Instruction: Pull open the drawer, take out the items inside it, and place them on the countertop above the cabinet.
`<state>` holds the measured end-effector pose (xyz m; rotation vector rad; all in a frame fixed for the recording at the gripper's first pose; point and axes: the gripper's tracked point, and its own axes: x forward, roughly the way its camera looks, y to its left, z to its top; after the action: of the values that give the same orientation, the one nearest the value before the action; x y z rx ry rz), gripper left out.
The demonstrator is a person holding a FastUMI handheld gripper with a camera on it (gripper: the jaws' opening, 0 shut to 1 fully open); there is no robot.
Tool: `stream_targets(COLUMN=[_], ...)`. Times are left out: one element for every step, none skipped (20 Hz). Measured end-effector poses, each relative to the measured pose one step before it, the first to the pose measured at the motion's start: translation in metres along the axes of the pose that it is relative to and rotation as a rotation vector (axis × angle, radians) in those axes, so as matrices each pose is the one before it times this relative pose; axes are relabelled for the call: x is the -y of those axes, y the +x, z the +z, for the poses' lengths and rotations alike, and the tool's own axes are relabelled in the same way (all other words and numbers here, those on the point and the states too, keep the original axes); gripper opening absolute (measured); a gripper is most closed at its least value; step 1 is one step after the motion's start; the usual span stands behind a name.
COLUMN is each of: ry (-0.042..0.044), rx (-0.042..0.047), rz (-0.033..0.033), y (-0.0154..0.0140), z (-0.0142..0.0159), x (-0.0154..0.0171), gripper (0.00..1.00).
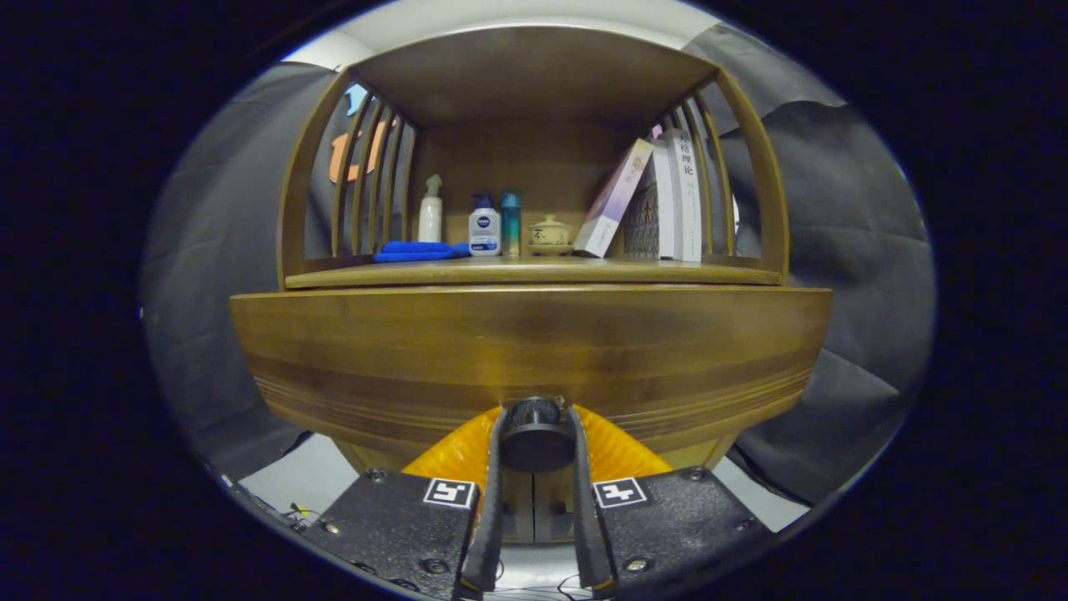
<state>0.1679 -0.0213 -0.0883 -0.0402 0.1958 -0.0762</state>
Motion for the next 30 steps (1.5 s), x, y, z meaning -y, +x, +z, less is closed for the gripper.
stream_targets(ry=[-0.00258,-0.00057,-0.00026,0.00036,0.00410,0.00248,0.00093,0.00284,0.00221,0.00014,-0.00007,0.00061,-0.00295,-0.00303,0.00171,0.00413,0.00200,0.00612,0.00974,0.00385,-0.00294,-0.00288,0.00159,0.01058,0.01544,0.00710,-0.00281,-0.00572,-0.00175,-0.00063], rx=[0.00226,0.00094,0.00046,0.00060,-0.00011,-0.00171,-0.00153,-0.00148,-0.00236,-0.00296,-0.00491,-0.00653,0.00755,-0.00123,-0.00565,-0.00194,-0.00431,-0.00587,-0.00722,-0.00356,-0.00340,-0.00161,-0.00320,-0.00399,-0.00347,-0.00158,-0.00106,-0.00172,-0.00169,-0.00291], rz=[-0.00228,-0.00223,-0.00022,0.00200,0.00291,0.00166,0.00307,0.00412,0.00323,0.00061,-0.00163,0.00157,-0.00083,0.00023,0.00102,0.00299,0.00366,0.00701,0.00656,0.00841,0.00706,0.00325,0.00326,0.00377,0.00094,-0.00008,-0.00049,0.00061,0.00157,0.00286], y=[-0.00582,-0.00598,-0.00542,-0.00462,-0.00451,-0.00370,-0.00367,-0.00322,-0.00480,-0.00315,-0.00388,-0.00443,-0.00119,-0.00544,-0.00275,-0.00336,-0.00356,-0.00344,-0.00548,-0.00591,-0.00471,-0.00511,-0.00489,-0.00294,-0.00342,-0.00270,-0.00229,-0.00218,-0.00253,-0.00169], z=[-0.00174,-0.00192,-0.00118,-0.00104,-0.00139,-0.00064,-0.00188,-0.00015,-0.00234,-0.00176,-0.00371,-0.00320,0.00038,-0.00234,-0.00093,-0.00063,-0.00155,-0.00100,-0.00223,-0.00141,-0.00243,-0.00150,-0.00221,-0.00061,-0.00150,-0.00030,-0.00104,-0.00058,-0.00126,-0.00084], x=[0.00055,0.00026,-0.00011,0.00070,0.00004,0.00049,0.00076,0.00014,0.00065,0.00054,0.00115,0.00035,-0.00076,-0.00011,0.00014,-0.00044,0.00008,-0.00045,-0.00102,-0.00126,-0.00121,-0.00059,-0.00030,-0.00044,-0.00001,0.00006,-0.00092,-0.00020,-0.00070,-0.00077], gripper=[0.39,0.39,0.39,0.39,0.39,0.39,0.39,0.38,0.38,0.38,0.39,0.38,0.38,0.38,0.38,0.38,0.38,0.38,0.38,0.38,0.38,0.38,0.38,0.38,0.38,0.38,0.38,0.38,0.38,0.38])
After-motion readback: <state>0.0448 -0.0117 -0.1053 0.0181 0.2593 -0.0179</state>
